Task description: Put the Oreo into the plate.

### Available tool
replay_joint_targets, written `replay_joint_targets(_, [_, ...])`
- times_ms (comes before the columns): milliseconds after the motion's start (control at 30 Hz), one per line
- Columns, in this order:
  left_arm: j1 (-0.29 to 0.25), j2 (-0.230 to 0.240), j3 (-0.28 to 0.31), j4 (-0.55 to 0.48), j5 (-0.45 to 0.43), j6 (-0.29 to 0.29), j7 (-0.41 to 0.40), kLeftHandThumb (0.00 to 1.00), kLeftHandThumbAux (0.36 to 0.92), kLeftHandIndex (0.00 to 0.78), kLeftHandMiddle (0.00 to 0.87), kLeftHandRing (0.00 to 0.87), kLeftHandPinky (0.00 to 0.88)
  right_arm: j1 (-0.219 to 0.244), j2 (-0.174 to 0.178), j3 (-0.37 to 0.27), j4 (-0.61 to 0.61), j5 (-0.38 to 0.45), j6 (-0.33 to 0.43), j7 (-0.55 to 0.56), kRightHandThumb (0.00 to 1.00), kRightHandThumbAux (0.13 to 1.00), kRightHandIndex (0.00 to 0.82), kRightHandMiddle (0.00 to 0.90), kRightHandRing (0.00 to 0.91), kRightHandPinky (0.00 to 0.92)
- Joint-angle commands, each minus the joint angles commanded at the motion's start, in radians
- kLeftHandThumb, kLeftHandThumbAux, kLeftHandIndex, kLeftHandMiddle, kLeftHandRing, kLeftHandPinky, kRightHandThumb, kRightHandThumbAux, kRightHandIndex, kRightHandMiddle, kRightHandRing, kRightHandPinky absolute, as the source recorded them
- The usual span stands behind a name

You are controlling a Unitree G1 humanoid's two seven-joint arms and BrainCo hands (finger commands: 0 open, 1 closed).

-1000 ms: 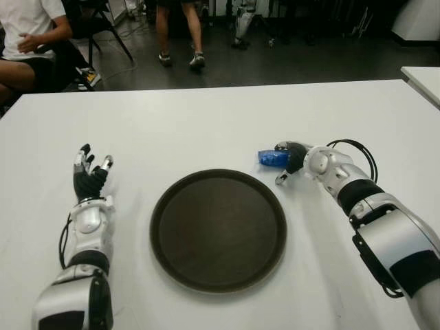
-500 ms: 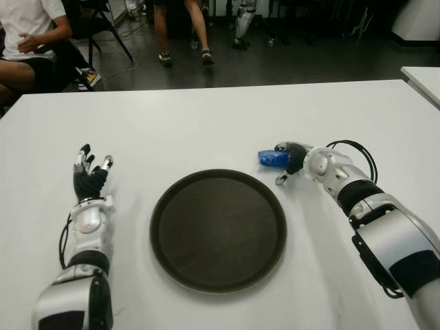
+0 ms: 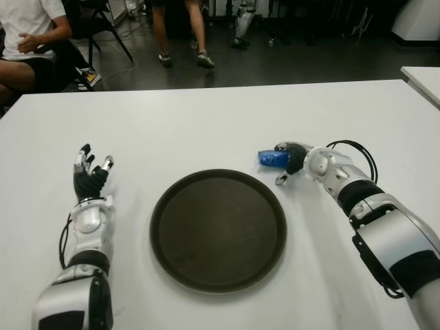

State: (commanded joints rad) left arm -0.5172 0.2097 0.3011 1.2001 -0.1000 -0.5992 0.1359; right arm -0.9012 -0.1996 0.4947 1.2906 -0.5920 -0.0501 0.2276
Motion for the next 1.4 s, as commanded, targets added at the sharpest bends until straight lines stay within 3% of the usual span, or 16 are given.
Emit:
replay_joint_targets(267, [-0.002,0.002,-0.001,0.005,0.003,0.006,0.004,0.000,0.735,0.000,0.010,0.002,0.012,0.008,-0.003,0.003,0.007,-0.002,-0.014,-0.023,0.000,0.877,0.094,0.126,0.111,0.067])
replay_joint_targets(333, [-0.002,0.002,-0.002,0.005,0.003,0.008,0.005,0.000,0.732,0.000,0.011,0.004,0.014,0.014,-0.003,0.005,0.012,-0.006,-0.027,-0.053,0.000,0.895,0.143,0.169,0.175,0.148])
replay_joint_targets(367, [-0.002,0.002,-0.002,0.005,0.003,0.010,0.006,0.000,0.735,0.000,0.012,0.007,0.017,0.019,-0.002,0.004,0.013,-0.006,-0.034,-0.080,0.244,0.841,0.240,0.300,0.319,0.310])
replay_joint_targets(400, [-0.002,0.002,-0.002,0.005,0.003,0.010,0.006,0.000,0.735,0.000,0.013,0.010,0.022,0.022,-0.002,0.004,0.013,-0.006,-0.038,-0.097,0.404,0.804,0.306,0.419,0.436,0.433])
replay_joint_targets(500, [-0.002,0.003,-0.002,0.004,0.003,0.011,0.005,0.000,0.737,0.000,0.014,0.015,0.029,0.027,0.001,-0.003,0.014,-0.001,-0.041,-0.140,0.597,0.759,0.386,0.593,0.597,0.592])
replay_joint_targets(600, [-0.002,0.003,-0.002,0.004,0.002,0.011,0.003,0.000,0.741,0.000,0.014,0.017,0.030,0.030,0.005,-0.009,0.017,0.005,-0.039,-0.165,0.661,0.743,0.414,0.669,0.662,0.651])
replay_joint_targets(1033, [-0.001,-0.005,0.003,-0.002,-0.005,0.001,-0.001,0.000,0.736,0.003,0.015,0.014,0.017,0.035,0.024,-0.063,0.013,0.043,-0.018,-0.224,0.690,0.734,0.432,0.733,0.711,0.698])
replay_joint_targets(1400, [-0.003,-0.004,0.002,-0.004,-0.005,0.007,-0.005,0.000,0.771,0.000,0.010,0.001,0.008,0.043,0.030,-0.114,0.000,0.088,-0.026,-0.243,0.695,0.729,0.437,0.770,0.757,0.738])
